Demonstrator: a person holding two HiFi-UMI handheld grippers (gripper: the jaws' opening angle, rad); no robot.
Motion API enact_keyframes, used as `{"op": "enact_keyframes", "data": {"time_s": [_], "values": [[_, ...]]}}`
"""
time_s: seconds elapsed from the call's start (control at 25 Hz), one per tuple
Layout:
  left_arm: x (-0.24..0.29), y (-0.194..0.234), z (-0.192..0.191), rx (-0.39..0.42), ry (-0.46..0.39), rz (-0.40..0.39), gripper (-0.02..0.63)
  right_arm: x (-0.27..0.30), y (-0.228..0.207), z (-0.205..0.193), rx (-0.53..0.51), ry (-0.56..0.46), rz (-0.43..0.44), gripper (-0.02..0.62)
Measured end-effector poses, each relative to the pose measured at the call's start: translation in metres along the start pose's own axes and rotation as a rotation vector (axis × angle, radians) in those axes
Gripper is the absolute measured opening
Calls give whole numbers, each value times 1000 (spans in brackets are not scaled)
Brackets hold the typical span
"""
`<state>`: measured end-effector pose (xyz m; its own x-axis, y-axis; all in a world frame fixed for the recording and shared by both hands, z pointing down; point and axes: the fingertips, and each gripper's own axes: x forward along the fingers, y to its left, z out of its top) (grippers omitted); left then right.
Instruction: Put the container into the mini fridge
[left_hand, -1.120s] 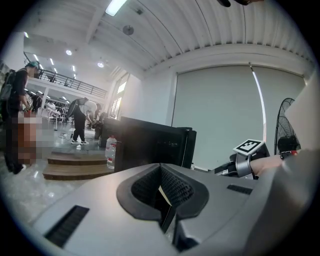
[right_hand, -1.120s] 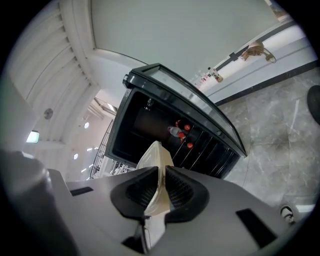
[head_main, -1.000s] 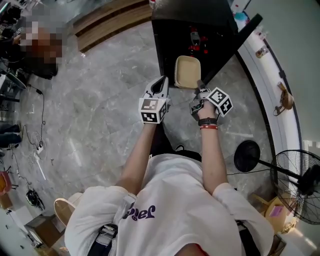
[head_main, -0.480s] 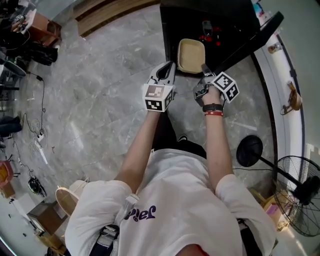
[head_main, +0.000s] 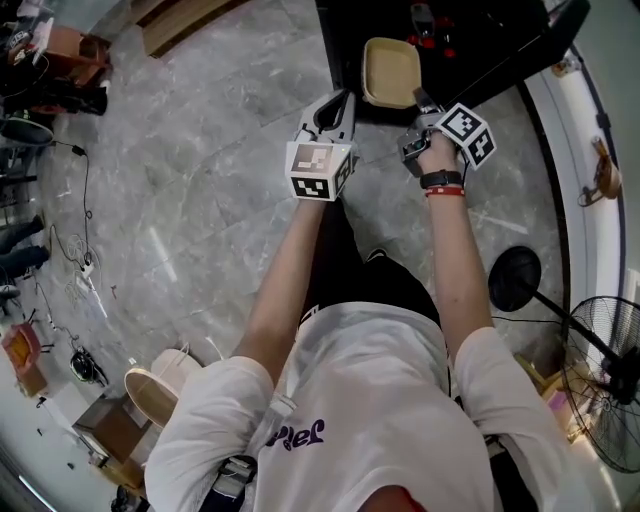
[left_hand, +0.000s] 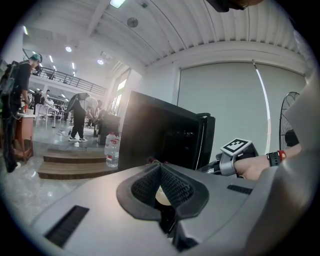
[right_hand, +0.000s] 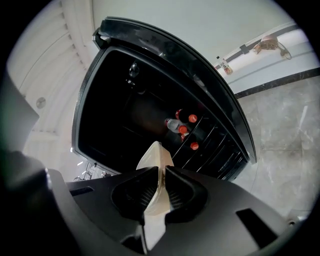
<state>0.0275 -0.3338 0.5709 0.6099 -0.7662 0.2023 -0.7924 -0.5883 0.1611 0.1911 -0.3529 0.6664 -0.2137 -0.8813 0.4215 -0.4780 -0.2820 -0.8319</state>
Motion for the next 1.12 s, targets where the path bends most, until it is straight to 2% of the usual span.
{"op": "enact_keyframes", "data": {"time_s": [0.36, 0.56, 0.8, 1.12], "values": [[24, 17, -26, 19, -18, -13, 19, 55, -5, 15, -57, -28, 19, 58], [31, 30, -13, 14, -32, 16, 18, 85, -6, 20, -65, -38, 17, 57], [53, 44, -38, 3, -51, -1, 20, 131, -9, 26, -104, -37, 19, 58], [72, 55, -52, 9, -55, -1, 18, 177, -15, 45, -147, -55, 12, 58]]}}
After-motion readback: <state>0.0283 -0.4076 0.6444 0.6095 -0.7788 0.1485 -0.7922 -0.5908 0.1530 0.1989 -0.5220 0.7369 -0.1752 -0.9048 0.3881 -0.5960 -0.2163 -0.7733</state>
